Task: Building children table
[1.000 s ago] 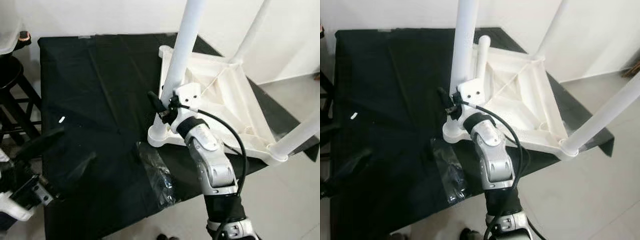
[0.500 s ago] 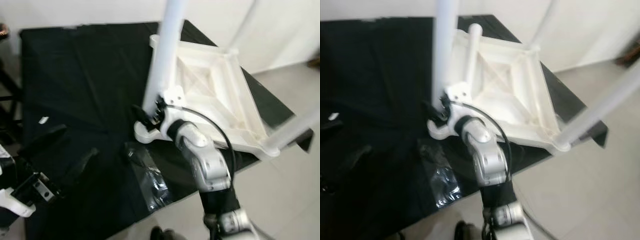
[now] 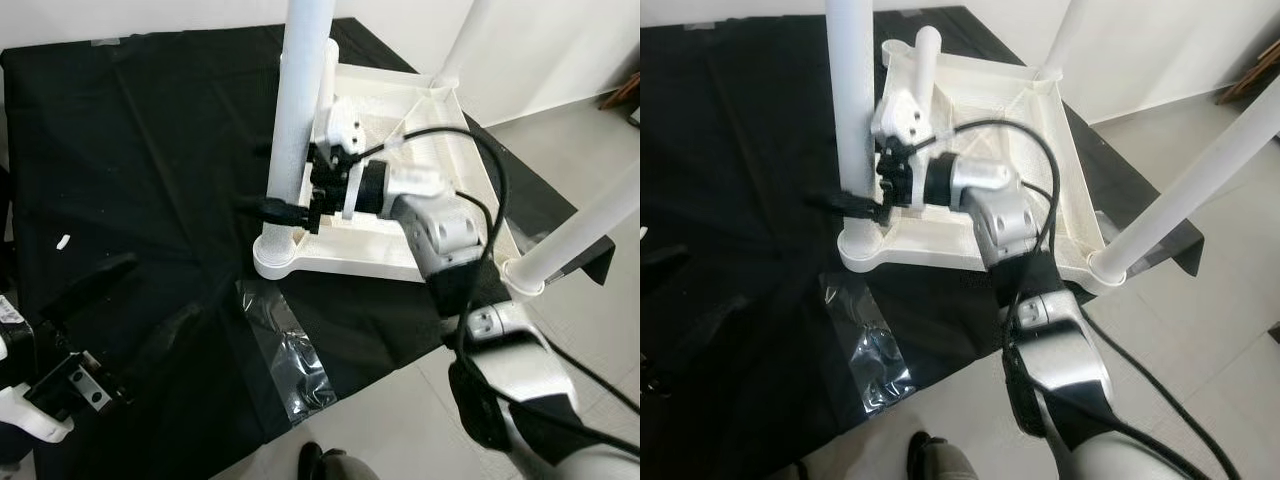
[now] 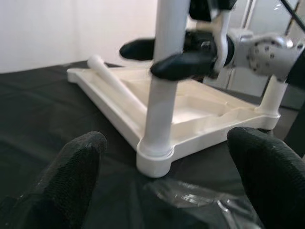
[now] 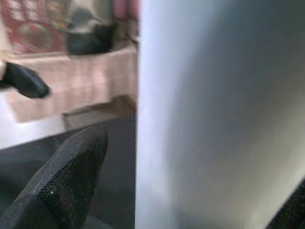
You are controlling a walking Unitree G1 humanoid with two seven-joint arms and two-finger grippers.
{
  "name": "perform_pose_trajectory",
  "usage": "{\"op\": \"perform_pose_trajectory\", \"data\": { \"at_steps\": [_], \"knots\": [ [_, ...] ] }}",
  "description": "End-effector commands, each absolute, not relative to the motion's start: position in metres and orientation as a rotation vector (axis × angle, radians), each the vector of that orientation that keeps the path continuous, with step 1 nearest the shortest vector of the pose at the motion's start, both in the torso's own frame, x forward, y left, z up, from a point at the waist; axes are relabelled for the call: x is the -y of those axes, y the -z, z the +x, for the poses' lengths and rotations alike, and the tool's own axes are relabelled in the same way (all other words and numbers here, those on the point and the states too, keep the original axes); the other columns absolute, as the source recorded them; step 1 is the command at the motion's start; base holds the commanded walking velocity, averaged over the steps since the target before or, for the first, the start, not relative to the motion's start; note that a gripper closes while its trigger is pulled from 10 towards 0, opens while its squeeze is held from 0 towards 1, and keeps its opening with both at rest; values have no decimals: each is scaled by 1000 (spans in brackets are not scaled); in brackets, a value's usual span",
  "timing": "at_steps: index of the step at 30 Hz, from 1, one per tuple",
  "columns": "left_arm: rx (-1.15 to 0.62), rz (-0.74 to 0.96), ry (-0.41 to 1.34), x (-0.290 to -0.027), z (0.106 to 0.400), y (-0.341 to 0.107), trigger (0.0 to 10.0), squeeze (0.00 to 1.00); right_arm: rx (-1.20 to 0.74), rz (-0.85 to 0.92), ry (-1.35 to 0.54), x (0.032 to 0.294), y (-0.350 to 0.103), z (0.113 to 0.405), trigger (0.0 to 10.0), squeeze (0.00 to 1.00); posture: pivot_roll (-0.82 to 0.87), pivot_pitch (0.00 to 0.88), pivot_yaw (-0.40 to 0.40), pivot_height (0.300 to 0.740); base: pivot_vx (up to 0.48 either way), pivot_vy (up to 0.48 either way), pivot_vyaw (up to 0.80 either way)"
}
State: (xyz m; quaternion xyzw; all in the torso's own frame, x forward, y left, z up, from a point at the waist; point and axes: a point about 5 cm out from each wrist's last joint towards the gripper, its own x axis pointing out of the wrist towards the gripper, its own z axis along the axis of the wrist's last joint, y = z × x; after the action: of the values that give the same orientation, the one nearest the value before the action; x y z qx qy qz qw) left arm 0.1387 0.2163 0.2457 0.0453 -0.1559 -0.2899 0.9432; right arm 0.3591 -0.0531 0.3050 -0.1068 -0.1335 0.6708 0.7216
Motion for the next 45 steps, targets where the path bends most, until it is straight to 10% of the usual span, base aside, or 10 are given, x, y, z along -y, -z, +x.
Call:
{"op": "perform_pose_trajectory", "data": {
  "at_steps": [1, 3, 4, 21, 27, 38, 40, 42, 43, 45],
  "knots": [
    [318, 105, 588, -215, 135, -247, 10000, 0, 306, -217, -1529, 59, -305, 361, 10000, 0, 237, 282, -182, 740, 0, 0, 0],
    [317, 108, 582, -215, 134, -248, 10000, 0, 300, -212, -1564, 60, -306, 361, 10000, 0, 242, 288, -186, 740, 0, 0, 0],
    [317, 111, 575, -216, 133, -248, 10000, 0, 291, -219, -1600, 62, -305, 363, 0, 0, 246, 290, -189, 740, 0, 0, 0],
    [322, 119, 557, -217, 132, -250, 10000, 0, 267, -238, -1579, 78, -289, 369, 0, 0, 222, 284, -195, 740, 0, 0, 0],
    [325, 115, 559, -219, 134, -250, 10000, 0, 80, -189, -672, 70, -197, 346, 0, 0, 208, 283, -171, 740, 0, 0, 0],
    [353, 108, 575, -218, 146, -251, 10000, 0, 46, -71, -651, 29, -184, 306, 0, 0, 188, 242, -149, 740, 0, 0, 0],
    [362, 109, 583, -217, 148, -252, 10000, 0, 66, -69, -638, 30, -191, 314, 4784, 0, 191, 235, -150, 740, 0, 0, 0],
    [365, 110, 584, -217, 148, -253, 10000, 0, 69, -71, -627, 31, -194, 316, 4784, 0, 191, 235, -150, 740, 0, 0, 0],
    [366, 110, 584, -217, 149, -253, 10000, 0, 76, -71, -611, 34, -196, 318, 10000, 0, 192, 232, -150, 740, 0, 0, 0],
    [367, 111, 584, -218, 149, -253, 10000, 0, 80, -63, -593, 36, -200, 317, 10000, 8, 190, 232, -151, 740, 0, 0, 0]
  ]
}}
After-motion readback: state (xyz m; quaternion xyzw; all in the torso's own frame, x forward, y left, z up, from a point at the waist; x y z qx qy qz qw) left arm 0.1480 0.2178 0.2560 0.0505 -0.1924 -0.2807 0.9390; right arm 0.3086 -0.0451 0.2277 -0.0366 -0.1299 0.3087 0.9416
